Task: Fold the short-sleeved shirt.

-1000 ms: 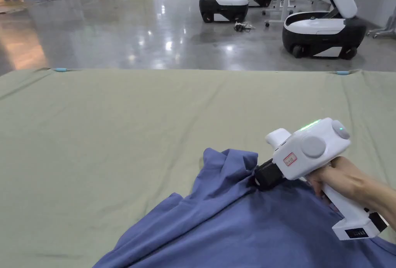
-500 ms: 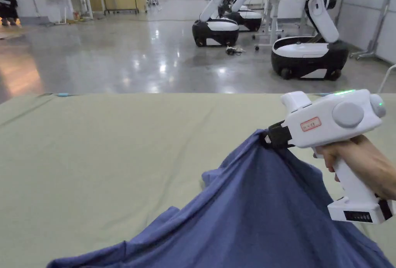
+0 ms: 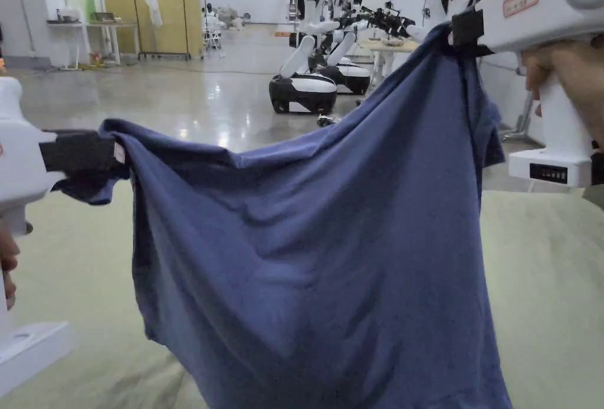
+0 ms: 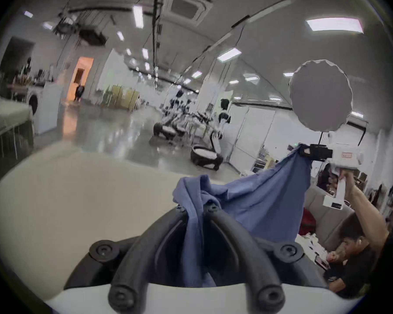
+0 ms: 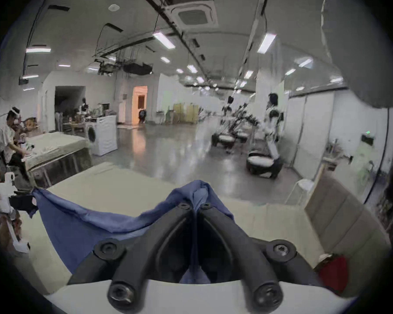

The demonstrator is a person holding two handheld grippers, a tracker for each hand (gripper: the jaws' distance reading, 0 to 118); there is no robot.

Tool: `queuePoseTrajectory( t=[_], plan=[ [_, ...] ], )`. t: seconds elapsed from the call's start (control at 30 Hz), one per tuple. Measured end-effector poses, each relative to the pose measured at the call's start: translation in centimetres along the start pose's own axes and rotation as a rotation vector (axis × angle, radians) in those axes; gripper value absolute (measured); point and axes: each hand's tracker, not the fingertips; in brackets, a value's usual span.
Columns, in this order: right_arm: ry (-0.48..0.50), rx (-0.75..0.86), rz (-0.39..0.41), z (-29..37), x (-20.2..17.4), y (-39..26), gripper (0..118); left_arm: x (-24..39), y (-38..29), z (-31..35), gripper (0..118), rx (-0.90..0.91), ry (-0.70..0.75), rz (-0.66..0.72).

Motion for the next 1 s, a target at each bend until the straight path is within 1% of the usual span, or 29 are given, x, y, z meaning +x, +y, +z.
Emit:
queuePoseTrajectory(
  t=[0.03, 0.07, 0.1, 0.13, 0.17, 0.23, 0.27, 0.37, 0.43, 0.47, 0.53, 0.57, 0.63, 0.7, 0.73, 0.77, 0.8, 0.9, 0.93, 1.0],
  plan=[
    [-0.018, 0.030, -0.009, 0.0, 0.2, 0.8, 5, 0.5, 1.3, -0.9, 9, 0.013, 0.010, -0.019],
    [-0.050, 0.065, 0.011, 0.0, 0.3, 1.9, 5, 0.9, 2.9, -2.4, 9, 0.034, 0.032, -0.052],
    [-0.076, 0.102, 0.013, -0.1, 0.4, 2.7, 5, 1.4, 4.1, -3.4, 9, 0.062, 0.049, -0.084],
    [-0.105, 0.127, -0.003, -0.4, 0.8, 3.5, 5, 1.9, 5.6, -4.5, 9, 0.090, 0.077, -0.097],
    [-0.128, 0.156, -0.024, -0.6, 1.1, 4.3, 5, 2.3, 7.0, -5.5, 9, 0.112, 0.069, -0.118],
    [-0.161, 0.188, -0.031, -1.1, 1.4, 5.4, 5, 3.6, 9.1, -7.2, 9, 0.165, 0.110, -0.139],
    [-0.185, 0.182, -0.027, -2.4, 2.2, 6.0, 5, 4.2, 9.9, -7.9, 9, 0.203, 0.120, -0.164],
    [-0.246, 0.228, 0.003, -3.2, 2.3, 6.9, 5, 5.7, 11.3, -9.2, 9, 0.267, 0.158, -0.184],
    [-0.239, 0.281, -0.045, -3.5, 2.9, 6.7, 5, 6.2, 11.2, -9.4, 9, 0.290, 0.179, -0.207],
    [-0.255, 0.320, -0.059, -3.3, 2.7, 5.9, 5, 6.2, 10.7, -9.3, 9, 0.316, 0.179, -0.205],
    [-0.219, 0.332, -0.070, -3.3, 2.6, 4.1, 5, 5.9, 8.9, -9.1, 9, 0.319, 0.184, -0.227],
    [-0.175, 0.327, -0.077, -3.4, 2.6, 2.9, 5, 5.6, 7.7, -9.0, 9, 0.307, 0.192, -0.245],
    [-0.139, 0.292, -0.086, -3.8, 2.1, 0.1, 5, 4.8, 5.0, -8.9, 9, 0.222, 0.185, -0.275],
    [-0.090, 0.250, -0.132, -3.7, 1.1, -4.2, 5, 3.9, 1.1, -8.4, 9, 0.177, 0.234, -0.294],
    [-0.056, 0.237, -0.171, -4.1, 0.6, -6.8, 5, 3.2, -1.1, -8.0, 9, 0.156, 0.214, -0.298],
    [-0.035, 0.200, -0.183, -4.4, 0.3, -8.4, 5, 2.8, -2.8, -7.8, 9, 0.147, 0.223, -0.289],
    [-0.013, 0.181, -0.206, -4.7, -0.3, -10.9, 5, 2.1, -5.1, -7.6, 9, 0.086, 0.230, -0.293],
    [0.023, 0.075, -0.229, -5.3, -2.0, -16.9, 5, -0.6, -10.5, -7.6, 9, -0.037, 0.226, -0.239],
    [0.050, 0.048, -0.241, -4.9, -2.9, -19.2, 5, -1.3, -12.4, -7.4, 9, -0.072, 0.243, -0.217],
    [0.069, 0.008, -0.291, -4.2, -4.1, -23.6, 5, -2.7, -15.8, -6.8, 9, -0.111, 0.253, -0.192]
  ],
)
